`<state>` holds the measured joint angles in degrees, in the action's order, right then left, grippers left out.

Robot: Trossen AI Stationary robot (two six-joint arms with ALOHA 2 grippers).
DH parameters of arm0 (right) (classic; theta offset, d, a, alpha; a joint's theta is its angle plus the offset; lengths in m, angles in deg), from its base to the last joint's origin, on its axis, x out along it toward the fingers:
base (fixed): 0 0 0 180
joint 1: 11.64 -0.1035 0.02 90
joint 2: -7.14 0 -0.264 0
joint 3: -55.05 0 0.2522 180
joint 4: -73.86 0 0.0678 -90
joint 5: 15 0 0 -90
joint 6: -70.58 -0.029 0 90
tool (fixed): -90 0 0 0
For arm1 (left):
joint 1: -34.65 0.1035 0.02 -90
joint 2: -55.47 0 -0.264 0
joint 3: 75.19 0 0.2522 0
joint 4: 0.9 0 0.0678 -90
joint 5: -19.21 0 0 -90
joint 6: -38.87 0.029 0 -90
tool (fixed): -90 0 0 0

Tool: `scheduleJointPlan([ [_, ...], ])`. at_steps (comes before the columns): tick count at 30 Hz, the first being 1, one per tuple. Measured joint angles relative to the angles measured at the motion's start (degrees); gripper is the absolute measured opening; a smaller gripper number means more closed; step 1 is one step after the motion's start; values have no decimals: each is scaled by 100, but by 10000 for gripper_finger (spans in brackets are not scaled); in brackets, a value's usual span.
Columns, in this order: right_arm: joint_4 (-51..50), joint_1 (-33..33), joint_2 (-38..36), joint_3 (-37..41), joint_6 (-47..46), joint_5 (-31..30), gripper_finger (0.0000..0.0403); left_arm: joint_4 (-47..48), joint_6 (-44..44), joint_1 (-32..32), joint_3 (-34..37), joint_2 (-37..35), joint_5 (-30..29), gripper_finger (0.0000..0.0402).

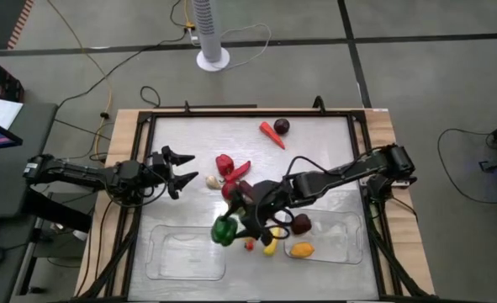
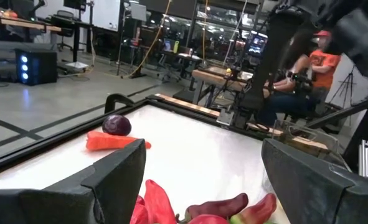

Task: Sort produce into baskets
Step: Put the green bell pepper into the right transparent bin, then put the white garlic into the left transparent bin

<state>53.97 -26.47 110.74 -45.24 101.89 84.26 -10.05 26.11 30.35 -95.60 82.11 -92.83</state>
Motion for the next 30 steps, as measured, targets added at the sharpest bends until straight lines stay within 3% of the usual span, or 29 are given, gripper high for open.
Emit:
scheduleJointPlan([
  [10, 1299, -2, 903, -40, -313, 149, 315, -50, -5, 0, 0, 3, -35, 307],
  [19, 924, 77, 994, -302, -731, 371, 393, -33, 16, 0, 0, 0, -24, 307],
  [24, -231, 77, 334, -410, -365, -328, 379, 65, -5, 0, 0, 0, 12, 307],
  [30, -2311, 510, -721, -372, -1265, -765, 338, 705, -274, 0, -102, 84, 277, 303],
])
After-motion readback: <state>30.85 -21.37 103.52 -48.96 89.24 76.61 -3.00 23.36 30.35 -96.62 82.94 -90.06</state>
